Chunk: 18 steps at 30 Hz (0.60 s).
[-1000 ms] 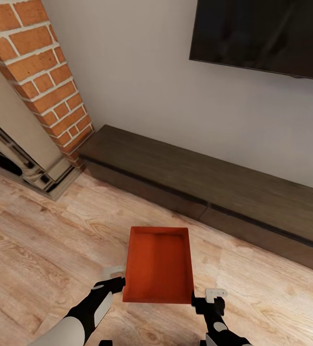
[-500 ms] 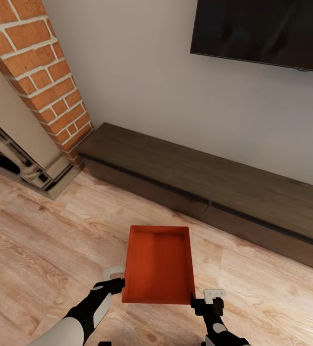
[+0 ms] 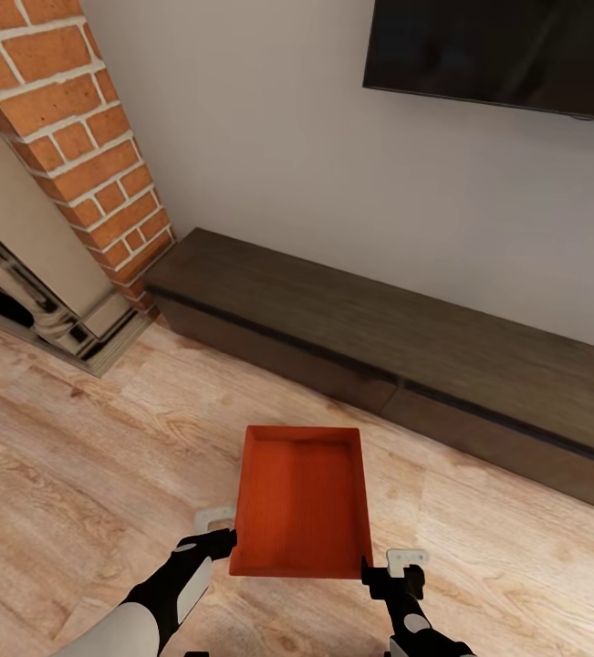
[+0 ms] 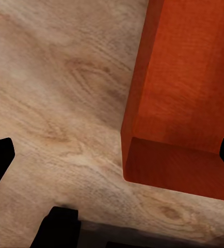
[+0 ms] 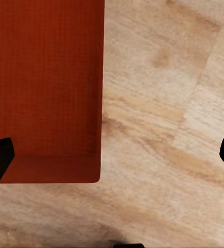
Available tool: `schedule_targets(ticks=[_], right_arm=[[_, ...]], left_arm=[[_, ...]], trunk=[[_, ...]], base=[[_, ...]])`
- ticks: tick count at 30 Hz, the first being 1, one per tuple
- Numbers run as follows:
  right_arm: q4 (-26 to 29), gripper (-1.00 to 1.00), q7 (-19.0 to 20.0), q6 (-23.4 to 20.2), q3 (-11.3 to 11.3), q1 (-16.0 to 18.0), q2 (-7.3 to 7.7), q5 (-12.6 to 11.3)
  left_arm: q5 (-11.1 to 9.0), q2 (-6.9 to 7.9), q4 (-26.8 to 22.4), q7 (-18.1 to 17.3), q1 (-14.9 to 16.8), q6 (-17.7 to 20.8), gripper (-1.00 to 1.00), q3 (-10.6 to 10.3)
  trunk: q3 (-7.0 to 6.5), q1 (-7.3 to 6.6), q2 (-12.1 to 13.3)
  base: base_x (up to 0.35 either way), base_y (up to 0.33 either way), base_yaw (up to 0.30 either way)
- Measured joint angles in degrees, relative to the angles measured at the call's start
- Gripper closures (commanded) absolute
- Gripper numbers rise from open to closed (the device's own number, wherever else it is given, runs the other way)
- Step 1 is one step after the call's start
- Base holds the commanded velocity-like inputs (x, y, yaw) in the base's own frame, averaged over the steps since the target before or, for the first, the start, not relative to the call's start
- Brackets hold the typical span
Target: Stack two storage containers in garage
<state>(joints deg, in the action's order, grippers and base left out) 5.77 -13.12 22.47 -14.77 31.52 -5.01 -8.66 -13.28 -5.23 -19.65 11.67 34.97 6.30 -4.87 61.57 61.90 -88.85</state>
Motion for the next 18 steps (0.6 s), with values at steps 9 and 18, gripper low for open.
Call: schedule_targets(ticks=[9,18], right_arm=[[-0.01,-1.0,1.56,0.01,0.06,0.0,-0.07,0.01],[-0.01,-1.0,1.96,0.26,0.17,0.0,-0.07,0.01]], left_arm=[[-0.06,0.09,0.04,0.01,0.01,0.0,-1.0,0.0],[-0.01,0.09,0.0,0.01,-0.01,0.0,-1.0,0.0]], trunk=[[1.62,1.98,-3.61],[3.23,3.95,-7.22]], base=[[0.0,0.0,0.0],[0.0,0.0,0.0]])
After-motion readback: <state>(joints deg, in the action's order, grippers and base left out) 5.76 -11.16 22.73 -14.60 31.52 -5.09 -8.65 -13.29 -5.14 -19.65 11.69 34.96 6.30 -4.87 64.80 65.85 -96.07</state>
